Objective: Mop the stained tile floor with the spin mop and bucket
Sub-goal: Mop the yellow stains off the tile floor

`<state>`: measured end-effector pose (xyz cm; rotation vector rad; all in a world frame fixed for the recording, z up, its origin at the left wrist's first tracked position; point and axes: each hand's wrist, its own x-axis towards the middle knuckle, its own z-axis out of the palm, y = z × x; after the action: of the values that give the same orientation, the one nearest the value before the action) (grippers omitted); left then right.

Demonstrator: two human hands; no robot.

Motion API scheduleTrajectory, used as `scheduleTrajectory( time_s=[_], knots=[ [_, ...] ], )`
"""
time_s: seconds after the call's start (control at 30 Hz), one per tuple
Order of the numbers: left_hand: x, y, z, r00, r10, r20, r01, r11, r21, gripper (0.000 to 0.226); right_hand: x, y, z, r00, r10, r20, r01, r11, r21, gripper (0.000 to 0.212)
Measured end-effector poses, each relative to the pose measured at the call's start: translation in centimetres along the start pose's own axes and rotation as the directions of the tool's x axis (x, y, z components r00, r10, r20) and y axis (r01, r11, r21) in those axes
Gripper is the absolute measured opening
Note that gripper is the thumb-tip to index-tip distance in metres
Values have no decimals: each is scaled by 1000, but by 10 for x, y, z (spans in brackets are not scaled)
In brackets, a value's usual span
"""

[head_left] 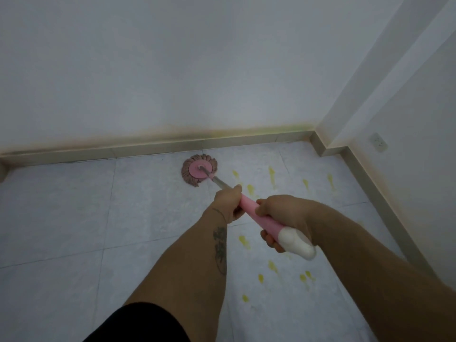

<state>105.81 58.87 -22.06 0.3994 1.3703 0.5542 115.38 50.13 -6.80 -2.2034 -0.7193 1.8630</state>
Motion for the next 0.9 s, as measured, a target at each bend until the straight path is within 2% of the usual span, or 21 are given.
scheduleTrajectory(
  time_s=[0.17,0.37,0.5,0.6,0.73,0.9],
  knots=[
    [0,-3,-2,1000,-21,0,21,998,61,37,3,9,4,1000,17,-5,-17,1000,14,37],
    [-53,-38,20,999,-41,24,40,998,57,36,-47,47,-19,1000,-4,23,5,998,-55,37],
    [-105,-94,48,997,-62,45,58,995,81,34,-99,105,-40,1000,6,24,-4,994,-111,40],
    [-154,-138,72,996,-69,64,62,992,110,20,-138,156,-58,999,30,21,-28,994,-109,41],
    [-231,-209,104,991,-107,83,96,988,123,11,-193,237,-86,998,13,56,1,970,-242,42],
    [-309,-287,145,986,-139,96,134,989,58,17,-251,318,-129,993,82,81,-60,967,-247,46]
  ],
)
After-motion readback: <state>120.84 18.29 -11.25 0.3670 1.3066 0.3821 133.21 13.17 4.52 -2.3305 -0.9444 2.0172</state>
